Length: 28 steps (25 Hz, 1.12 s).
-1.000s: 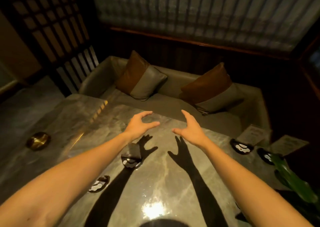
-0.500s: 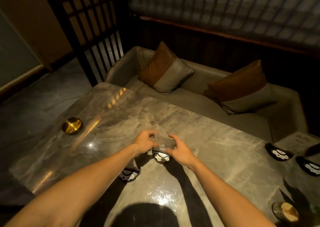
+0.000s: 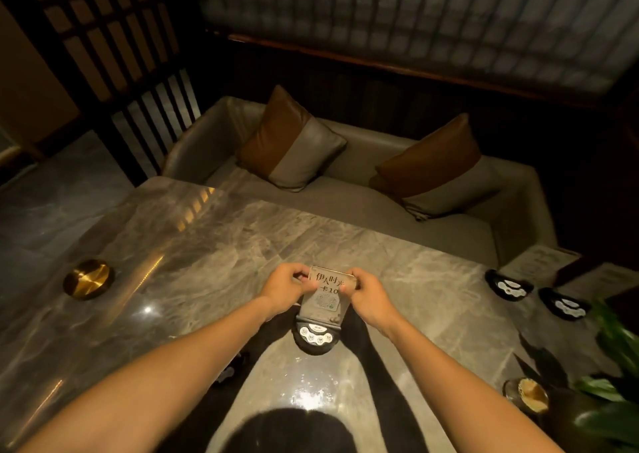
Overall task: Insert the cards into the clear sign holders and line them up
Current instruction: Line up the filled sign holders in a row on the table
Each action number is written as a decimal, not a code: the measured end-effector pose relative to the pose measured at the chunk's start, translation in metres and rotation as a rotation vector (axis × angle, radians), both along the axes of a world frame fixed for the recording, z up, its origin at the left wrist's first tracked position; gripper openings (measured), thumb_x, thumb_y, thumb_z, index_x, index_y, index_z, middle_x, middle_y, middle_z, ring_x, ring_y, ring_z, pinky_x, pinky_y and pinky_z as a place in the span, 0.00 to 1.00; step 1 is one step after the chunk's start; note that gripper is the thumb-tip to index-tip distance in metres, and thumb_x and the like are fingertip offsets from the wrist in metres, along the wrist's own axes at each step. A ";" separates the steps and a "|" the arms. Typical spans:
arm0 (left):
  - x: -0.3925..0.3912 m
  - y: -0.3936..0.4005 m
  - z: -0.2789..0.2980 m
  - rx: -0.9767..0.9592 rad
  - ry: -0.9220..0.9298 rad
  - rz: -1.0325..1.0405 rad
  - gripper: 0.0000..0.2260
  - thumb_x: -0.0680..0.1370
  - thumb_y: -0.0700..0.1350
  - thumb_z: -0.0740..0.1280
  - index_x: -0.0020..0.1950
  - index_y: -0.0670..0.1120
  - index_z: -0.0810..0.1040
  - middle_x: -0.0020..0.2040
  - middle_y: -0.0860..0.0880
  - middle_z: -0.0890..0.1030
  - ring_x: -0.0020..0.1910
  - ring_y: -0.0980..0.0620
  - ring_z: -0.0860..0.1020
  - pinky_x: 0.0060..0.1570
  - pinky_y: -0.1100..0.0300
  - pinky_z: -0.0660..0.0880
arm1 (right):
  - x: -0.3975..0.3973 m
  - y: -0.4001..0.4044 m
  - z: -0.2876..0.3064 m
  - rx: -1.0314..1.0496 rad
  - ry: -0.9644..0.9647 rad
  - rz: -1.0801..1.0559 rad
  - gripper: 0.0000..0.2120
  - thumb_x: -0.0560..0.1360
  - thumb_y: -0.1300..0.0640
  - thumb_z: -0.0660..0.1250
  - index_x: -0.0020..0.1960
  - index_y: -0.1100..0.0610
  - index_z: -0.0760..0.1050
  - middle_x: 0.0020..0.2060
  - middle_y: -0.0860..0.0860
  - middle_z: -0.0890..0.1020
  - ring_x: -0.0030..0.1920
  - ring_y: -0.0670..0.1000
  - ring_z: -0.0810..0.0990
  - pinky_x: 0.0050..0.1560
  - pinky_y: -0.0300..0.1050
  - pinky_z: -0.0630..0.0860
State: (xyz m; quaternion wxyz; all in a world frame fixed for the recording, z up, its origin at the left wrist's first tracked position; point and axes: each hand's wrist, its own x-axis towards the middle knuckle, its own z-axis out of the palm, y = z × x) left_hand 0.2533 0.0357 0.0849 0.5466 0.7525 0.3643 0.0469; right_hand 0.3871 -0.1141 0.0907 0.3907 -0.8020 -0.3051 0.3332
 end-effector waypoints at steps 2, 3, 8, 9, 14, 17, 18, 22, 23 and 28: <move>0.034 -0.011 0.010 0.012 -0.031 -0.032 0.02 0.75 0.40 0.75 0.44 0.46 0.84 0.41 0.51 0.86 0.38 0.59 0.81 0.37 0.68 0.76 | 0.026 -0.018 0.014 0.025 -0.001 -0.047 0.09 0.79 0.66 0.66 0.49 0.52 0.76 0.44 0.48 0.84 0.46 0.45 0.82 0.43 0.34 0.78; 0.050 -0.016 0.014 0.017 -0.044 -0.038 0.02 0.74 0.41 0.75 0.44 0.47 0.85 0.41 0.52 0.86 0.38 0.58 0.81 0.38 0.66 0.76 | 0.040 -0.026 0.021 0.033 -0.016 -0.066 0.08 0.79 0.65 0.66 0.48 0.53 0.77 0.44 0.49 0.84 0.47 0.47 0.83 0.45 0.38 0.80; 0.141 -0.058 0.027 0.058 -0.092 -0.076 0.05 0.74 0.43 0.75 0.40 0.53 0.85 0.37 0.57 0.83 0.35 0.60 0.77 0.35 0.66 0.72 | 0.124 -0.071 0.047 0.017 -0.148 -0.103 0.08 0.79 0.63 0.67 0.47 0.51 0.78 0.42 0.47 0.83 0.45 0.46 0.81 0.45 0.43 0.77; 0.159 -0.065 0.028 0.063 -0.094 -0.083 0.06 0.74 0.43 0.75 0.39 0.53 0.85 0.37 0.57 0.83 0.35 0.60 0.76 0.34 0.67 0.72 | 0.142 -0.079 0.051 0.006 -0.196 -0.103 0.07 0.79 0.63 0.67 0.47 0.52 0.79 0.41 0.46 0.83 0.43 0.44 0.80 0.43 0.41 0.75; 0.252 -0.105 0.024 0.068 -0.110 -0.082 0.03 0.74 0.43 0.75 0.43 0.51 0.86 0.39 0.53 0.85 0.38 0.55 0.81 0.37 0.58 0.79 | 0.226 -0.117 0.053 -0.088 -0.323 -0.118 0.08 0.79 0.61 0.67 0.56 0.52 0.81 0.47 0.46 0.83 0.47 0.45 0.80 0.44 0.38 0.75; 0.300 -0.122 0.011 0.072 -0.091 -0.087 0.02 0.74 0.43 0.75 0.45 0.49 0.85 0.40 0.53 0.85 0.42 0.54 0.82 0.41 0.58 0.79 | 0.268 -0.134 0.045 -0.166 -0.359 -0.104 0.09 0.80 0.61 0.66 0.58 0.52 0.80 0.50 0.48 0.83 0.50 0.48 0.80 0.42 0.35 0.75; 0.314 -0.127 0.006 0.074 -0.092 -0.095 0.02 0.74 0.42 0.75 0.45 0.49 0.85 0.41 0.52 0.85 0.43 0.54 0.82 0.43 0.59 0.79 | 0.281 -0.138 0.042 -0.191 -0.374 -0.097 0.09 0.80 0.60 0.66 0.57 0.52 0.80 0.51 0.49 0.83 0.50 0.49 0.81 0.44 0.39 0.78; 0.357 -0.143 -0.015 0.093 -0.082 -0.094 0.02 0.72 0.42 0.77 0.43 0.47 0.86 0.39 0.53 0.84 0.40 0.57 0.79 0.44 0.66 0.73 | 0.318 -0.152 0.035 -0.302 -0.473 -0.003 0.08 0.78 0.63 0.64 0.54 0.53 0.78 0.49 0.55 0.84 0.50 0.57 0.82 0.47 0.54 0.80; 0.365 -0.146 -0.019 0.092 -0.078 -0.087 0.02 0.72 0.42 0.77 0.43 0.47 0.86 0.39 0.52 0.84 0.40 0.58 0.79 0.44 0.65 0.72 | 0.326 -0.154 0.033 -0.324 -0.492 0.021 0.08 0.78 0.63 0.63 0.52 0.54 0.78 0.48 0.56 0.84 0.49 0.58 0.82 0.44 0.52 0.78; 0.388 -0.155 -0.037 0.049 -0.040 -0.112 0.02 0.73 0.42 0.76 0.44 0.47 0.86 0.37 0.54 0.82 0.38 0.59 0.78 0.43 0.65 0.71 | 0.350 -0.163 0.019 -0.384 -0.522 0.067 0.06 0.78 0.63 0.62 0.51 0.57 0.77 0.48 0.58 0.84 0.49 0.60 0.82 0.41 0.46 0.71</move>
